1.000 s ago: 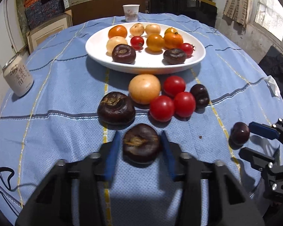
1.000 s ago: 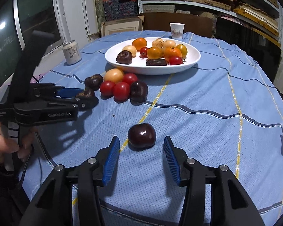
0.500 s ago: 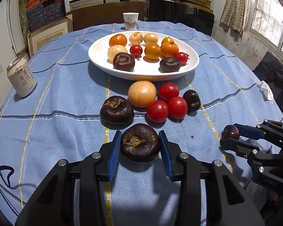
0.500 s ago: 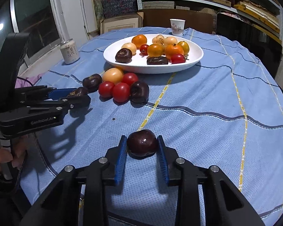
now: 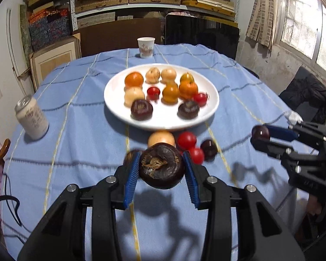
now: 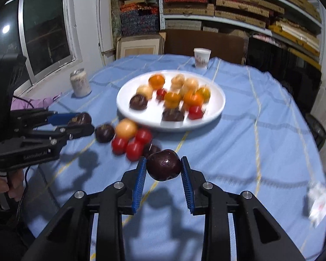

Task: Organize fruits
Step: 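Carry the dark red plum and dark purple fruit onto the white plate and release both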

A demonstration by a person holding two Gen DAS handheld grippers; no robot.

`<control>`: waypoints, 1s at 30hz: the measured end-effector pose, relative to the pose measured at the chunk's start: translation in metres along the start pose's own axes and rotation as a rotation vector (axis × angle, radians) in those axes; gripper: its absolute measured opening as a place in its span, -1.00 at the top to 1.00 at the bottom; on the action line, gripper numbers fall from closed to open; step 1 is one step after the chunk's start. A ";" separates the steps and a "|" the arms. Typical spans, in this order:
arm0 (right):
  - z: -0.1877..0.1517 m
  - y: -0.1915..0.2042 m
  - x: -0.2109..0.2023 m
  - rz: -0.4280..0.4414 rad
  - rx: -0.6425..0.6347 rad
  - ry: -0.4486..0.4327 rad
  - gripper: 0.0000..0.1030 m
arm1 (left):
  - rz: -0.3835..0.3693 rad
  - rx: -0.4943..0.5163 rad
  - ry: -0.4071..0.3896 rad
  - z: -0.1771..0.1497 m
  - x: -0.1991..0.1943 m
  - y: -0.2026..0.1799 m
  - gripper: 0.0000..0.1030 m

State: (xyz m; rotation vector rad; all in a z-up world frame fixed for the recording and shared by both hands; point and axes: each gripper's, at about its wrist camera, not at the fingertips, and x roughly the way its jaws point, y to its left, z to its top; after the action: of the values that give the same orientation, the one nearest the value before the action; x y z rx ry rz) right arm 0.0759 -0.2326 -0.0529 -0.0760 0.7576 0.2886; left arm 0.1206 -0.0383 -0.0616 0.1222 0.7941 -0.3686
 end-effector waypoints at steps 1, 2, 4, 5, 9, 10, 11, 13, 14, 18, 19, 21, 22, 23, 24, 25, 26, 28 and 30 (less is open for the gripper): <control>0.012 -0.004 0.001 -0.008 -0.007 -0.014 0.37 | -0.004 -0.001 0.000 0.008 0.003 0.001 0.24; 0.025 -0.010 0.003 -0.019 -0.011 -0.026 0.37 | -0.011 -0.002 0.003 0.019 0.009 0.003 0.24; 0.046 -0.020 0.011 -0.020 -0.011 -0.035 0.37 | -0.031 -0.002 0.012 0.035 0.020 0.003 0.24; 0.056 -0.026 0.016 -0.026 -0.011 -0.042 0.37 | -0.035 0.001 0.016 0.044 0.027 0.002 0.24; 0.087 -0.049 0.048 -0.049 -0.008 -0.056 0.37 | -0.056 -0.006 0.057 0.069 0.064 0.000 0.24; 0.093 -0.054 0.058 -0.041 -0.005 -0.053 0.37 | -0.068 -0.012 0.067 0.072 0.071 0.001 0.24; 0.098 -0.058 0.066 -0.031 -0.004 -0.049 0.37 | -0.088 -0.016 0.084 0.076 0.082 0.000 0.24; 0.108 -0.063 0.089 -0.009 -0.014 -0.041 0.37 | -0.090 -0.010 0.108 0.081 0.097 -0.003 0.24; 0.112 -0.064 0.097 -0.004 -0.022 -0.037 0.37 | -0.089 -0.009 0.117 0.082 0.104 -0.003 0.24; 0.122 -0.065 0.126 0.036 -0.031 -0.024 0.16 | -0.082 -0.024 0.132 0.085 0.120 -0.001 0.03; 0.124 -0.065 0.132 0.039 -0.031 -0.023 0.06 | -0.081 -0.037 0.133 0.085 0.121 0.001 -0.10; 0.126 -0.063 0.135 0.019 -0.033 -0.039 -0.01 | -0.086 -0.052 0.129 0.084 0.120 0.005 -0.22; 0.127 -0.063 0.133 0.020 -0.028 -0.041 -0.01 | -0.087 -0.059 0.120 0.084 0.116 0.008 -0.22; 0.127 -0.061 0.129 0.020 -0.024 -0.045 -0.01 | -0.085 -0.061 0.109 0.083 0.111 0.010 -0.23; 0.125 -0.060 0.121 0.019 -0.017 -0.053 -0.01 | -0.081 -0.060 0.096 0.082 0.105 0.011 -0.24; 0.124 -0.059 0.115 0.023 -0.011 -0.055 -0.01 | -0.075 -0.056 0.079 0.080 0.097 0.013 -0.32; 0.120 -0.058 0.106 0.034 -0.005 -0.055 -0.01 | -0.059 -0.050 0.052 0.077 0.086 0.015 -0.44; 0.111 -0.052 0.089 0.029 -0.015 -0.054 -0.01 | -0.044 -0.047 0.011 0.068 0.067 0.018 -0.60; 0.098 -0.043 0.071 0.031 -0.034 -0.051 -0.03 | -0.034 -0.050 -0.012 0.055 0.048 0.024 -0.65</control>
State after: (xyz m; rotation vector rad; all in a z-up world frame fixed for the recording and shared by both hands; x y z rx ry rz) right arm 0.2024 -0.2408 -0.0326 -0.0887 0.7043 0.3317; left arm 0.1973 -0.0428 -0.0589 0.0601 0.7935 -0.3811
